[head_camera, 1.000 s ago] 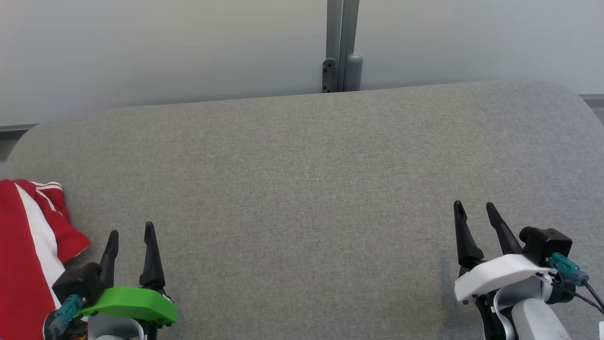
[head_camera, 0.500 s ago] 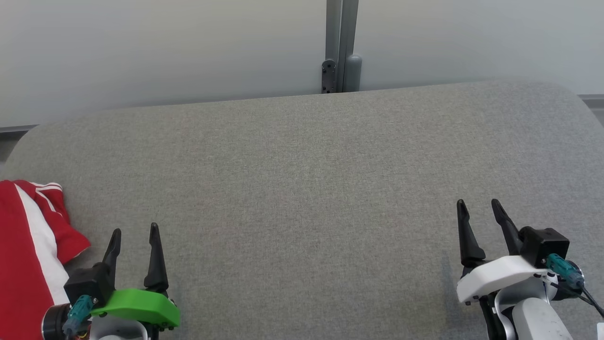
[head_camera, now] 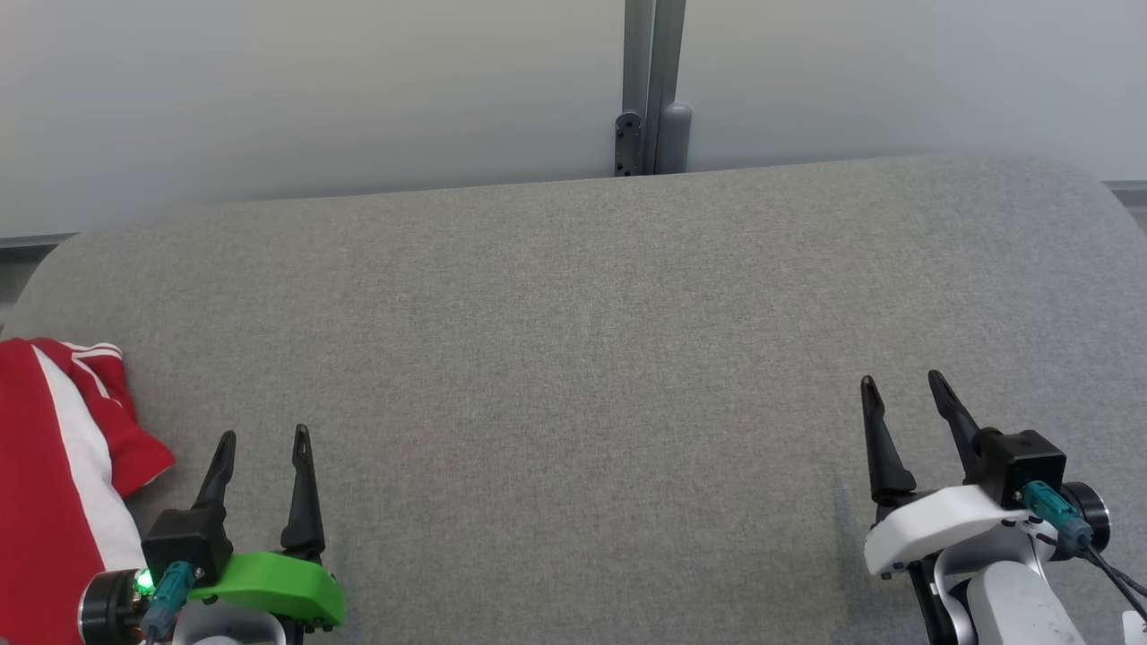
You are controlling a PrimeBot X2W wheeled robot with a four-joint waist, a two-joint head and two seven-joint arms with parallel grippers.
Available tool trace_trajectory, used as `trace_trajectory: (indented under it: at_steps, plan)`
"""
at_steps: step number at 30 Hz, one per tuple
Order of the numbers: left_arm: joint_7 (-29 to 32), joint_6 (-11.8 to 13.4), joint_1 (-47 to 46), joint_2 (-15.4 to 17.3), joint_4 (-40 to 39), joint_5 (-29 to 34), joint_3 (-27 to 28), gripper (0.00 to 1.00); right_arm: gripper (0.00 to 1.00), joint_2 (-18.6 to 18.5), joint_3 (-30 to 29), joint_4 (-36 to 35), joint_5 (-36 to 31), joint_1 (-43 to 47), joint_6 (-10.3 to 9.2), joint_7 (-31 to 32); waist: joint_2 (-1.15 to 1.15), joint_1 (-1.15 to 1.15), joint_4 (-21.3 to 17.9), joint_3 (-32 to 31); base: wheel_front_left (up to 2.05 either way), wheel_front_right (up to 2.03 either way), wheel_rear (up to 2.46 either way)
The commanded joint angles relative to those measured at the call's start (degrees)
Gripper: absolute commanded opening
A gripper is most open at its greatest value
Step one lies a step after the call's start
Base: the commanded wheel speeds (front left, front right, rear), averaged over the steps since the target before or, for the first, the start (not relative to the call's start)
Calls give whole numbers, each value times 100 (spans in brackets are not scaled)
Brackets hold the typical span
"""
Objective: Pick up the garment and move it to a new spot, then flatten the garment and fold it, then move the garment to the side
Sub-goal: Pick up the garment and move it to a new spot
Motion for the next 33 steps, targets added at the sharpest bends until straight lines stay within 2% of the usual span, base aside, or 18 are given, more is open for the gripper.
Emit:
trace_trajectory:
  at_steps: [1, 6, 12, 26, 33]
  plan:
    - [-38, 12, -2, 42, 2, 135, 7, 100, 100, -26, -6, 21, -147, -48, 2, -44, 0, 0, 6, 3, 0, 0, 0]
    - [-61, 21, -12, 44, 19, 155, 39, 100, 100, -27, -35, 29, -210, -12, 2, -70, 0, 0, 93, 16, 0, 0, 0]
    - [-61, 24, -2, 41, 48, 102, 70, 100, 100, -23, 6, 53, -168, 36, 2, -66, 0, 0, 432, 6, 0, 0, 0]
    - [-53, 53, 175, 39, 127, 180, 323, 100, 100, -23, 289, 231, 20, 167, 1, -66, 0, 0, 2068, -58, 0, 0, 0]
    - [-53, 13, 233, 38, 154, 242, 541, 100, 100, -27, 476, 281, 73, 93, 1, -66, 0, 0, 2760, -37, 0, 0, 0]
